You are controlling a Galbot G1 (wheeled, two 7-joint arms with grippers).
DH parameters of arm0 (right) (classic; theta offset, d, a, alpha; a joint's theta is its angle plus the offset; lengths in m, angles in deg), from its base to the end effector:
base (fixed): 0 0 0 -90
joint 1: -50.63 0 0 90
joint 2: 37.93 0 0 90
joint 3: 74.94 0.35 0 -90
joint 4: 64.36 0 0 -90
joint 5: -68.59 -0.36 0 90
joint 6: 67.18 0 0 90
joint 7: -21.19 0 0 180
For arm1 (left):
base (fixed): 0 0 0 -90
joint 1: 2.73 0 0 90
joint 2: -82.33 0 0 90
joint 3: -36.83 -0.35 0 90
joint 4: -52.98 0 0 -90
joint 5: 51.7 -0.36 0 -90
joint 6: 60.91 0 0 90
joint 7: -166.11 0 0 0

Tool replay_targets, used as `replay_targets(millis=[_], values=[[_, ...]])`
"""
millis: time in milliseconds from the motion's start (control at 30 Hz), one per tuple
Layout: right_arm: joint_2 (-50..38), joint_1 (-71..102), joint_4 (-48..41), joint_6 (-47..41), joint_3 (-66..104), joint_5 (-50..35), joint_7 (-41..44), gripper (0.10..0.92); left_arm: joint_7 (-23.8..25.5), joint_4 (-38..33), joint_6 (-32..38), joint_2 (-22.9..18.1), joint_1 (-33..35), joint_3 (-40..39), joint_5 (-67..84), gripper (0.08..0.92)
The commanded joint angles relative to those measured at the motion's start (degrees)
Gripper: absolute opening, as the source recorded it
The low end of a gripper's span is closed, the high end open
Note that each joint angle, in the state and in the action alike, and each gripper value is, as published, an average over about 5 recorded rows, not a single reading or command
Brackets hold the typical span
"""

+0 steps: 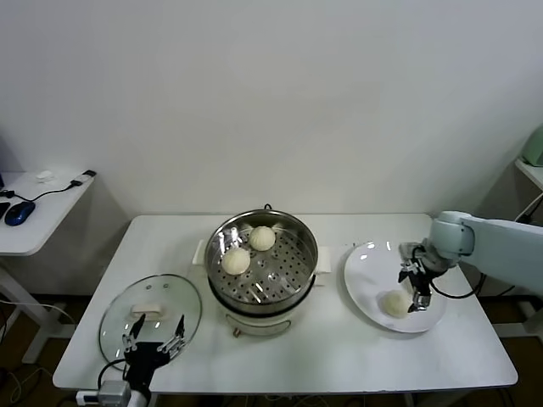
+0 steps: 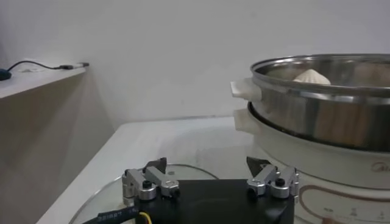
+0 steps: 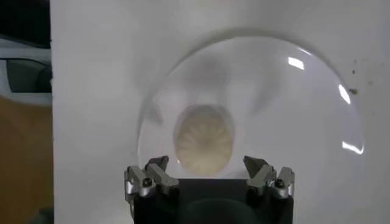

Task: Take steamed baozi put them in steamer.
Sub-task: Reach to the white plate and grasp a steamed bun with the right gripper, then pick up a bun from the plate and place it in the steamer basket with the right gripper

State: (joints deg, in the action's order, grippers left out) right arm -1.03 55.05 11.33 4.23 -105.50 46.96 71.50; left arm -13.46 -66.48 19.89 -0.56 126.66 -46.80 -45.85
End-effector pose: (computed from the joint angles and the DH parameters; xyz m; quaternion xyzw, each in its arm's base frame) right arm 0.4886 -0.1707 -0.2157 0.4821 -0.5315 0.4958 0.4891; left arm 0.1346 0.0559 -0.3270 0.0137 -0.9863 -0.0297 0.1619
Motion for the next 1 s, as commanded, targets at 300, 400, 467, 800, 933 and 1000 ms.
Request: replay_targets(millis=[300,400,467,800,933,1000], values=[[1.14,8.01,-3.33,-1.02,6.81,1.94,-2.01,0.822,-0.09,0.01,-0.01,-0.06,0.08,-0.22,-0.11,0.823],[1.41,8.1,-3.38,-1.07,7.26,1.9,-2.02,0.797,-0.11,-0.12,0.01,-0.15,0.16,-0.28,-0.19,0.823],[1.48,8.08,-3.31,-0.95,7.35,1.88,-1.82,0.753,-0.13,-0.22,0.04,-0.27,0.24,-0.34,-0.32,0.823],[0.31,2.06,-1.82,0.92,5.84,2.61,1.17,0.654,-0.15,-1.18,0.16,-0.89,1.06,-0.52,-1.07,0.823],[2.21,-9.55,-1.73,4.14,0.96,2.47,4.43,0.653,-0.16,-1.77,0.1,-1.08,1.43,-0.66,-1.35,0.823],[4.5,-16.59,-1.35,6.17,-2.11,1.73,6.07,0.653,-0.15,-2.05,0.09,-1.01,1.62,-0.73,-1.4,0.823]])
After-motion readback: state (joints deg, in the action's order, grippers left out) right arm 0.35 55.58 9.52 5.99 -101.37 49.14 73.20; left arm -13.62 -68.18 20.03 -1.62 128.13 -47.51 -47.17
